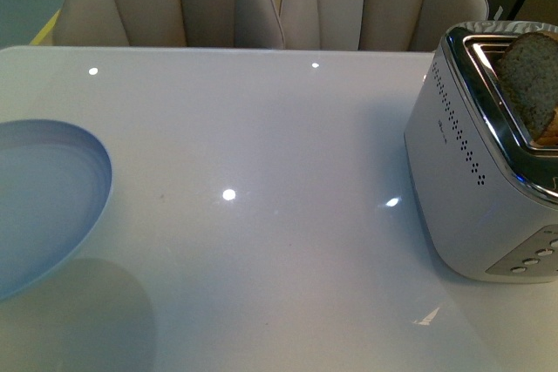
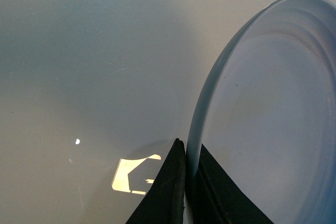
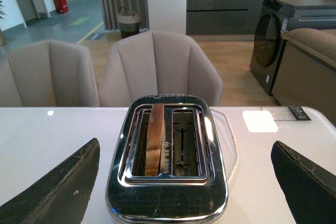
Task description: Left arm holds plate, right arm toasts bread
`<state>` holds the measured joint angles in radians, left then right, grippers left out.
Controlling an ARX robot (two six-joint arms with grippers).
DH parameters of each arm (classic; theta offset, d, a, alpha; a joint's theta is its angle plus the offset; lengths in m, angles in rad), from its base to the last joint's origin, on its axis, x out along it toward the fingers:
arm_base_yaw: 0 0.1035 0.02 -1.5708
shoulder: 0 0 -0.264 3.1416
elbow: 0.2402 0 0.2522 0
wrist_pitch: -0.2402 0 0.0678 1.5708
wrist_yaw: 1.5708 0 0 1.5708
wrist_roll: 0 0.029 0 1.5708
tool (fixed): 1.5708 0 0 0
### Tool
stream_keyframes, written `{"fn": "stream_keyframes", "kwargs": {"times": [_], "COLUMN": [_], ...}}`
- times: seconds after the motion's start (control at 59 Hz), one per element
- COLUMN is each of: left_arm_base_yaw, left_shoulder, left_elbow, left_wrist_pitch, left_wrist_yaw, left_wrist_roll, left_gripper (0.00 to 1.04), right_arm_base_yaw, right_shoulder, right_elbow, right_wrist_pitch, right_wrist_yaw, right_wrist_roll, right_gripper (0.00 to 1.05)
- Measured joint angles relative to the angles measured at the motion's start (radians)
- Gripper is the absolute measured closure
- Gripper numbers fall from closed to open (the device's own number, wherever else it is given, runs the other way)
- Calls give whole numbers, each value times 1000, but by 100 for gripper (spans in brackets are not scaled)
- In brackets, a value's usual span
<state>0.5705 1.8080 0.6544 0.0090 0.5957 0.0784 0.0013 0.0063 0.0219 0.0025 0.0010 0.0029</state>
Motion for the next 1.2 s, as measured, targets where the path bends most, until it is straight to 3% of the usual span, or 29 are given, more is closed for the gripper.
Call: {"fn": "stream_keyframes", "kwargs": {"times": [0.44,1.202], "left_arm_base_yaw": [30,84], "left_shoulder": [229,513], "left_elbow": [76,240], "left_wrist_pitch": [74,139], "left_wrist_yaw": [52,78], "left_wrist_roll": [154,235], "left_gripper": [102,102], "right_arm_base_yaw": [0,0], "right_shoulder": [0,0], "right_elbow": [0,0], "right_wrist_pitch": [0,0], "right_wrist_yaw": [0,0], "right_wrist_roll": [0,0], "right_gripper": [9,9]}}
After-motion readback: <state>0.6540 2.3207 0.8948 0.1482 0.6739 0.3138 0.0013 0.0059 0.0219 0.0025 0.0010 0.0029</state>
